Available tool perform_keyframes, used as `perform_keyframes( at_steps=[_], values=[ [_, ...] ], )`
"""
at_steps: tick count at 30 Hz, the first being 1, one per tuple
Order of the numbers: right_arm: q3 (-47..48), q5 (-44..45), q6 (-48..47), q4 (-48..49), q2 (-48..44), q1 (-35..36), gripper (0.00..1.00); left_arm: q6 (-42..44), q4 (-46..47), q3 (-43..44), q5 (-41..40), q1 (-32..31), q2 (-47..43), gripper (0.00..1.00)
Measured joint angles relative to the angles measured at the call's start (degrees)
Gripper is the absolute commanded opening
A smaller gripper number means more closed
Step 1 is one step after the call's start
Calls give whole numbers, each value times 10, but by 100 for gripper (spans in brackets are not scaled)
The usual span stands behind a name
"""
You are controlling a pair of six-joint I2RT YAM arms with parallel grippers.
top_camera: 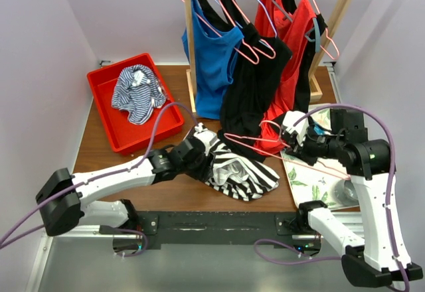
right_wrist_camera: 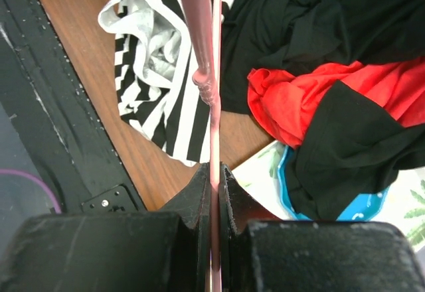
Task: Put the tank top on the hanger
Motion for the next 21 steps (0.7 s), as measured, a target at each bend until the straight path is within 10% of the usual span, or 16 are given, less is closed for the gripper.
perform_keyframes(
  at_steps=[12, 19, 21],
  values=[
    [-42, -26, -14, -1, 8, 0, 0, -34, -20, 52, -64, -44, 56, 55],
    [-61, -38, -17, -2, 12, 0, 0, -36, -16, 53, -79, -44, 84, 0],
    [-66, -39, -18, -2, 12, 0, 0, -32, -16, 53, -88, -43, 90, 0]
  ],
)
